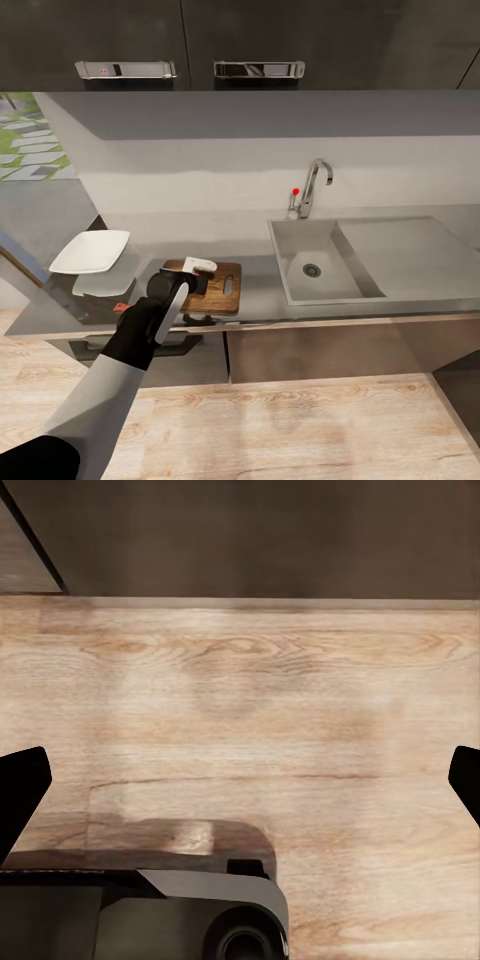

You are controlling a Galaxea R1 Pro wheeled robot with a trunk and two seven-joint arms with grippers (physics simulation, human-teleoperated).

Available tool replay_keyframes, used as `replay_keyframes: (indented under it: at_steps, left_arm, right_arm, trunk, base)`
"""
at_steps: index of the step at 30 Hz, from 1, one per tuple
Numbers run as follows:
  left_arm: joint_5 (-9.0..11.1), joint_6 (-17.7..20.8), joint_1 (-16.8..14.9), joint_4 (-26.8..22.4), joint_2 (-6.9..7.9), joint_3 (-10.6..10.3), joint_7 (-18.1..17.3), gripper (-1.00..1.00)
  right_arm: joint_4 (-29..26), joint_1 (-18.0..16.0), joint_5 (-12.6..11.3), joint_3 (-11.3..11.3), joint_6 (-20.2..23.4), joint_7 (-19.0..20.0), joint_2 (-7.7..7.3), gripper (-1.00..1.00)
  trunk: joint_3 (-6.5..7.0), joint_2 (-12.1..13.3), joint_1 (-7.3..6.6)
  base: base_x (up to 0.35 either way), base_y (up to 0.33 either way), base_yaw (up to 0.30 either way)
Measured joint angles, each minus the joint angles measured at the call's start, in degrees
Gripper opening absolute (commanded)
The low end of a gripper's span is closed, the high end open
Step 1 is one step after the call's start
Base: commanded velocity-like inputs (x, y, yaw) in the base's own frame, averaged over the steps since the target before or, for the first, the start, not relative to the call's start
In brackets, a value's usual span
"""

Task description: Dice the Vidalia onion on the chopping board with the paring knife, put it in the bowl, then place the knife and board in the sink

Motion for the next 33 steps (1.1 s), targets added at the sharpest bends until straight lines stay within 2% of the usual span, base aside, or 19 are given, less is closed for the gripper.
replay_keyframes:
  at_steps: [12, 19, 33]
  left_arm:
    - [0.0, 0.0, 0.0, 0.2, 0.49, 0.1, 0.0, -1.00]
    - [-0.1, 0.0, 0.0, 0.1, 1.41, 0.2, 0.0, -1.00]
    - [-0.1, 0.0, 0.0, 0.1, 1.43, 0.1, 0.0, -1.00]
  right_arm:
    - [0.0, 0.0, 0.0, 0.0, 0.0, 0.0, 0.00, 1.00]
    - [0.0, 0.0, 0.0, 0.0, 0.0, 0.0, 0.00, 1.00]
    - [0.0, 0.0, 0.0, 0.0, 0.0, 0.0, 0.00, 1.00]
  trunk:
    - [0.00, 0.0, 0.00]
    - [0.00, 0.0, 0.00]
    - [0.00, 0.0, 0.00]
  base:
    - [0.000, 0.003, 0.000]
    - [0.000, 0.094, 0.000]
    - [0.000, 0.005, 0.000]
